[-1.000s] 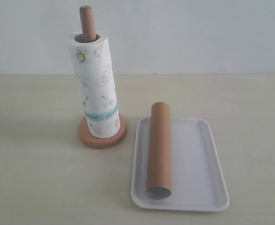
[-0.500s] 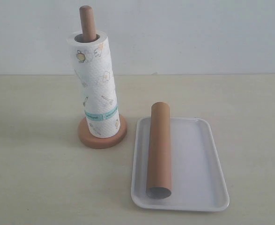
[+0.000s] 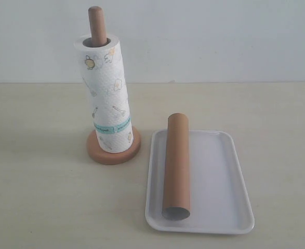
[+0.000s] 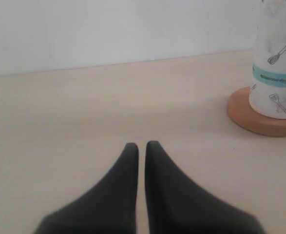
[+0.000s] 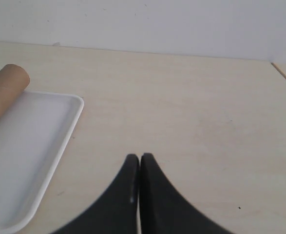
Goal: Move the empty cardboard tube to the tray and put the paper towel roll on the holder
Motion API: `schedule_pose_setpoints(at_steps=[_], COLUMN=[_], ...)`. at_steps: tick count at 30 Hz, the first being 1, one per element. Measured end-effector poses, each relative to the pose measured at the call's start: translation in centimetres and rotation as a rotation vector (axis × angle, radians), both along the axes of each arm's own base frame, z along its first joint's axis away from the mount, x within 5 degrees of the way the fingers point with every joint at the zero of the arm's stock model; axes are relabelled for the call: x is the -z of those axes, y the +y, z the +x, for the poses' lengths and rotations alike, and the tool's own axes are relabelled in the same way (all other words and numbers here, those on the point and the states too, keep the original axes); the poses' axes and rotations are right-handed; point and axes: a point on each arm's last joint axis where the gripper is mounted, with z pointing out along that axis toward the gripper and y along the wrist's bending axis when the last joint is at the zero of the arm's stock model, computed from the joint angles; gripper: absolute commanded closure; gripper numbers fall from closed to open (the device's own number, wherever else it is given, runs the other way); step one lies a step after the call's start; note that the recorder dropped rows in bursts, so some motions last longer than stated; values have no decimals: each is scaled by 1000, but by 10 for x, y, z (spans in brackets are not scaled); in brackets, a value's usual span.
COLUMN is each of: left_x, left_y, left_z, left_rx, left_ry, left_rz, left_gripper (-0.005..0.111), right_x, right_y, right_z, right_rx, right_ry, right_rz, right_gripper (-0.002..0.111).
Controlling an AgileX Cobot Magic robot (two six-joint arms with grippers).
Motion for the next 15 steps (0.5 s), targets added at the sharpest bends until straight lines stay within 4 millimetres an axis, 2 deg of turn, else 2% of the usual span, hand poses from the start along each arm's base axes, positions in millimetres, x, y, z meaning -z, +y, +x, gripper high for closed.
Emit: schedule_pose_setpoints(at_steps=[15], left_x=[0], left_y=[0], left_z=[0], left_rx=[-10], left_ry=[4], left_rz=[-41], left_gripper=[102], right_x=[0], right_y=[0], right_z=[0], right_rx=[0], right_ry=[0], right_rz=[0], right_gripper=[108])
